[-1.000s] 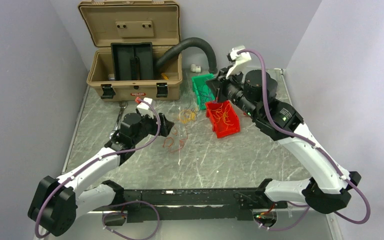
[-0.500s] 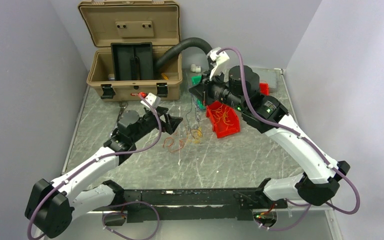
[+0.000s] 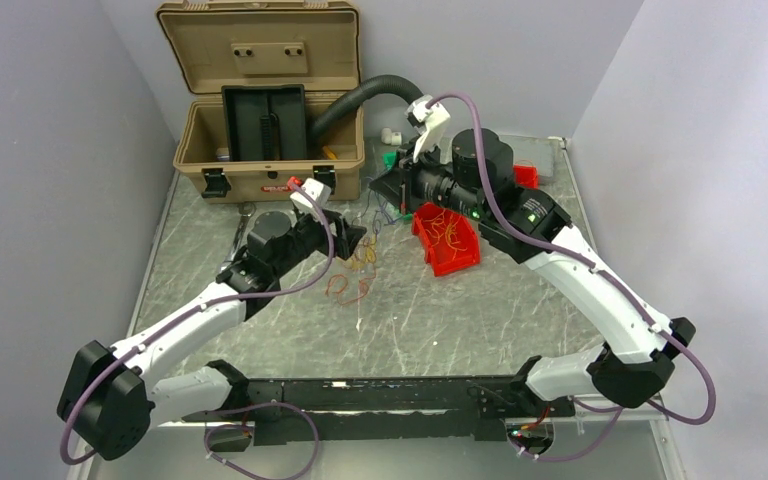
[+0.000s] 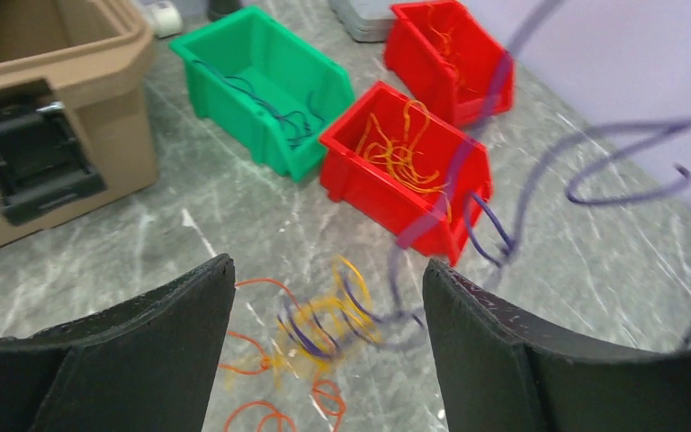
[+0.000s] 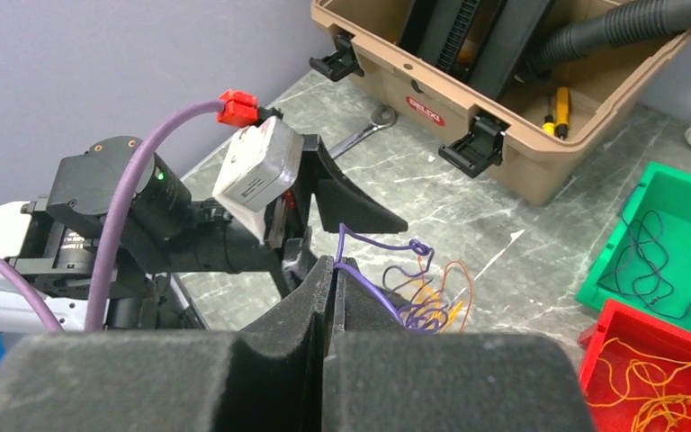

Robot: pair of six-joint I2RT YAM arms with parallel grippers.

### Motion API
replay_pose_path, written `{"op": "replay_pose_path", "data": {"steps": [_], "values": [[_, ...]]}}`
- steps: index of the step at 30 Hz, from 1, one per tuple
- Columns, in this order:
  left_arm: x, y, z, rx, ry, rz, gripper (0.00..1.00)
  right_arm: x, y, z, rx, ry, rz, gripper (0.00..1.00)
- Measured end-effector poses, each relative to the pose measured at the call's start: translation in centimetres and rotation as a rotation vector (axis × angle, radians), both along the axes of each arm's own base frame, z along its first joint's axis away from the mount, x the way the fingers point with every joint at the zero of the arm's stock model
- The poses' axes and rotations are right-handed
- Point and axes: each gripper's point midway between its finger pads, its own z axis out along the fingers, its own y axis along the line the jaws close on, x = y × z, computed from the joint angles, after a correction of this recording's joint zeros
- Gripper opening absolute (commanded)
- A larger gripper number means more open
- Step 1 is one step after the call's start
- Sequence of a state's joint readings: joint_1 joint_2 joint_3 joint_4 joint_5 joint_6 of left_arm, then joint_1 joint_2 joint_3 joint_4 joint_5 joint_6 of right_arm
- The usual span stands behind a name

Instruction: Untangle the cables

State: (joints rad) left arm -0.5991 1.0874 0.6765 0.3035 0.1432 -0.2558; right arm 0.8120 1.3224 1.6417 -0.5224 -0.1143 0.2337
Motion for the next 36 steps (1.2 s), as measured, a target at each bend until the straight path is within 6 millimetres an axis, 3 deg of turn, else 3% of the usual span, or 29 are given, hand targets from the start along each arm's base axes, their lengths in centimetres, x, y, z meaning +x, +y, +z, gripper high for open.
{"op": "replay_pose_path", "data": {"steps": [6, 8, 9, 10, 11, 14, 16, 17, 22, 27, 31, 36], "values": [[1.6, 1.5, -0.2, 0.033, 0.010, 0.123, 0.48, -0.1, 0.5, 0.0, 0.005, 0.010, 0.022, 0.00], [1.9, 1.6, -0.4, 0.040, 0.015, 0.132, 0.05, -0.2, 0.5, 0.0, 0.006, 0.012, 0.025, 0.00], [2.0, 1.4, -0.6, 0.039, 0.023, 0.128, 0.00, -0.2, 0.5, 0.0, 0.007, 0.013, 0.024, 0.00], [2.1, 1.2, -0.7, 0.050, 0.022, 0.117, 0.00, -0.2, 0.5, 0.0, 0.006, 0.014, 0.023, 0.01], [2.1, 1.1, -0.8, 0.046, 0.030, 0.110, 0.00, -0.1, 0.4, -0.1, 0.003, 0.016, 0.016, 0.09], [2.3, 1.3, -0.9, 0.028, 0.047, 0.099, 0.00, 0.5, -0.5, -0.7, -0.023, 0.023, -0.046, 0.56], [2.5, 2.1, -0.7, 0.022, 0.055, 0.118, 0.00, 0.8, -1.6, -1.6, -0.040, 0.030, -0.096, 0.76], [2.5, 2.6, -0.6, 0.022, 0.060, 0.130, 0.00, 0.7, -2.5, -2.7, -0.062, 0.038, -0.119, 0.80], [1.5, 3.2, 1.7, 0.018, 0.066, 0.126, 0.00, -0.8, -5.7, -9.4, -0.160, 0.127, -0.169, 0.86], [0.8, 2.0, 7.9, -0.019, 0.027, 0.052, 0.00, -1.8, -5.8, -15.5, -0.208, 0.182, -0.130, 0.87], [-0.2, 0.8, 12.2, -0.038, 0.003, -0.026, 0.00, -2.0, -4.5, -17.7, -0.184, 0.160, -0.060, 0.89], [-1.3, 0.2, 14.3, -0.031, 0.027, -0.088, 0.00, -2.4, -2.7, -17.5, -0.099, 0.088, 0.041, 0.93]]}}
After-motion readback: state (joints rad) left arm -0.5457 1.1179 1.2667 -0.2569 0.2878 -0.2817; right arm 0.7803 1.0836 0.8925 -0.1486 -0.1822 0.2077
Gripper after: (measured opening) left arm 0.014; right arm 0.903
